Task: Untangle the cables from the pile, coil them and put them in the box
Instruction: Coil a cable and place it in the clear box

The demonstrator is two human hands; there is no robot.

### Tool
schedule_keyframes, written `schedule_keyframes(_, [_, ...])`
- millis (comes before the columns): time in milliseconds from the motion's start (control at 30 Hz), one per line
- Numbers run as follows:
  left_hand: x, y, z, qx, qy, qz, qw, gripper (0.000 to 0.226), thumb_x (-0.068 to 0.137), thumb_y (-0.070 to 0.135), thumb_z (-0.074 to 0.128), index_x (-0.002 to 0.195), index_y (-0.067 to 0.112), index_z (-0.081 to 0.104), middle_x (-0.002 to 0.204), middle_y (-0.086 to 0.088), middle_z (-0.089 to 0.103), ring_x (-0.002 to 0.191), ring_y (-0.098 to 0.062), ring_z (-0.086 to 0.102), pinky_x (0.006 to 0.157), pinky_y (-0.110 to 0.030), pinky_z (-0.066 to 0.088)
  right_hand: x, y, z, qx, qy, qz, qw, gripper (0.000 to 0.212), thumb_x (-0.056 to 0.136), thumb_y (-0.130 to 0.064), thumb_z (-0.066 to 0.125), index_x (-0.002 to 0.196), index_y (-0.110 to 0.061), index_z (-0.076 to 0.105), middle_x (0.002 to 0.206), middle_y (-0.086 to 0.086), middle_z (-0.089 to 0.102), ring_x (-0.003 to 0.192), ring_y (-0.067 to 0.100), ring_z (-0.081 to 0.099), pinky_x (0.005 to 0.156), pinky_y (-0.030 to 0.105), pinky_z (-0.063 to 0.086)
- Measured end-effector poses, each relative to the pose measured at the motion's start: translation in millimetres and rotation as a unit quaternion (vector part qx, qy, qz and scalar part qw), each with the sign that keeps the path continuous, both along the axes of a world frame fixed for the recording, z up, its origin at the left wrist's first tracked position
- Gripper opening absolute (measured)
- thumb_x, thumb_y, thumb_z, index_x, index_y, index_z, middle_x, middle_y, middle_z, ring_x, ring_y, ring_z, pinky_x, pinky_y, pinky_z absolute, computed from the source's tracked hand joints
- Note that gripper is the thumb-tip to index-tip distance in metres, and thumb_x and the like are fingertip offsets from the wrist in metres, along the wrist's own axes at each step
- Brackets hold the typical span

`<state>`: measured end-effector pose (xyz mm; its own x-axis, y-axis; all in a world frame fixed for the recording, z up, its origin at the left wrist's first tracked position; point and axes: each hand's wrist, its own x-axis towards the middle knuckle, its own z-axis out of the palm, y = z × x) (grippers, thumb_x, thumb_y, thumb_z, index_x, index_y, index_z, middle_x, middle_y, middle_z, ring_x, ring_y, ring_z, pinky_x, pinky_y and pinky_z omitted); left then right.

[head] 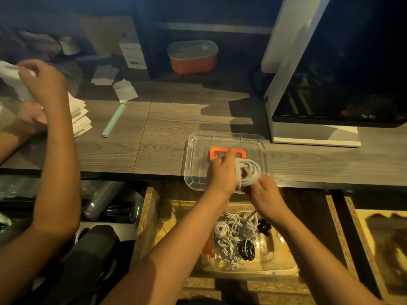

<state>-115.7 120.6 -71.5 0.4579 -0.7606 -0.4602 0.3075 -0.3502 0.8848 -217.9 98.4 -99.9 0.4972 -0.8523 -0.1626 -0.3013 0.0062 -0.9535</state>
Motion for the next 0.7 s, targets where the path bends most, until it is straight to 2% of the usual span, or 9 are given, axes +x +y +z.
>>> schedule_keyframes(67, [0.8,-3.6,-7.8,0.032,-0.046,0.081,0.995,0.043,0.098,0.039,0.040,0.066,0.016,0.057,0.070,-0.005,0.064,0.075,-0.024,0.065,0.072,-0.036,0.051,7.6,5.7,-9.5,-0.024,0.047,-0.031,0.998,0.041,0.101,-0.014,0.038,0.062,-0.013,0.052,0.052,-0.005,0.050,0.048,0.004,0.042,0.051,0.024,0.035])
schedule_keyframes(133, [1.2,-6.5,-10.0,0.059,-0.101,0.116,0.986,0.046,0.100,0.037,0.036,0.067,0.013,0.057,0.074,-0.005,0.062,0.075,-0.023,0.061,0.066,-0.030,0.047,13.6,12.9,-16.4,-0.037,0.068,-0.027,0.997,0.039,0.100,-0.015,0.037,0.064,-0.011,0.051,0.058,0.002,0.052,0.053,0.013,0.045,0.055,0.035,0.037])
schedule_keyframes(200, [3.7,-10.3,-8.8,0.074,-0.088,0.137,0.984,0.044,0.101,0.038,0.033,0.078,0.010,0.059,0.076,-0.004,0.059,0.069,-0.017,0.057,0.055,-0.020,0.042,18.4,20.1,-18.1,-0.050,0.081,-0.006,0.995,0.032,0.100,-0.014,0.037,0.072,-0.015,0.053,0.066,-0.002,0.055,0.061,0.011,0.047,0.061,0.034,0.039])
schedule_keyframes(267, [6.5,-12.7,-9.8,0.079,-0.086,0.131,0.984,0.047,0.101,0.041,0.033,0.084,0.006,0.061,0.079,-0.007,0.061,0.072,-0.017,0.059,0.053,-0.020,0.040,19.4,25.9,-13.0,-0.071,0.102,0.020,0.992,0.023,0.098,-0.012,0.040,0.082,-0.017,0.056,0.074,-0.004,0.057,0.068,0.010,0.051,0.065,0.033,0.040])
schedule_keyframes(400, [15.5,-11.0,-17.9,0.039,-0.237,0.090,0.967,0.054,0.100,0.039,0.036,0.060,0.009,0.054,0.060,-0.004,0.056,0.057,-0.015,0.051,0.052,-0.029,0.034,8.7,23.4,7.2,-0.112,0.196,0.089,0.970,0.020,0.095,-0.012,0.044,0.110,-0.019,0.054,0.085,0.001,0.065,0.075,0.018,0.061,0.067,0.036,0.050])
schedule_keyframes(500, [28.7,-8.2,-21.8,0.035,-0.299,0.046,0.952,0.054,0.101,0.036,0.035,0.054,0.013,0.050,0.051,0.001,0.048,0.050,-0.016,0.047,0.048,-0.027,0.032,2.1,18.5,32.4,-0.008,0.111,0.097,0.989,0.013,0.097,-0.012,0.046,0.101,-0.019,0.057,0.063,0.003,0.062,0.052,0.020,0.062,0.051,0.027,0.050])
schedule_keyframes(567, [27.7,-6.0,-18.8,0.044,-0.312,-0.022,0.949,0.056,0.102,0.029,0.035,0.056,0.005,0.054,0.051,-0.001,0.046,0.051,-0.017,0.044,0.045,-0.024,0.025,2.0,9.7,44.4,0.099,0.015,0.093,0.991,0.025,0.097,-0.005,0.043,0.089,-0.011,0.067,0.062,0.010,0.064,0.057,0.024,0.063,0.057,0.030,0.053])
schedule_keyframes(633, [17.8,-4.5,-12.8,0.026,-0.257,-0.073,0.963,0.056,0.103,0.022,0.034,0.052,0.005,0.048,0.047,-0.001,0.040,0.042,-0.010,0.040,0.043,-0.020,0.028,-0.2,-2.1,48.5,0.231,-0.081,0.089,0.965,0.032,0.093,0.004,0.035,0.092,0.002,0.068,0.079,0.021,0.067,0.074,0.031,0.065,0.069,0.034,0.057])
schedule_keyframes(700, [10.1,-4.4,-9.4,0.028,-0.140,-0.072,0.987,0.053,0.103,0.017,0.036,0.050,0.011,0.041,0.039,0.003,0.036,0.031,-0.003,0.036,0.039,-0.018,0.031,-4.1,-10.6,50.8,0.305,-0.140,0.092,0.937,0.028,0.082,0.005,0.041,0.098,0.007,0.064,0.094,0.028,0.066,0.081,0.033,0.065,0.070,0.033,0.059])
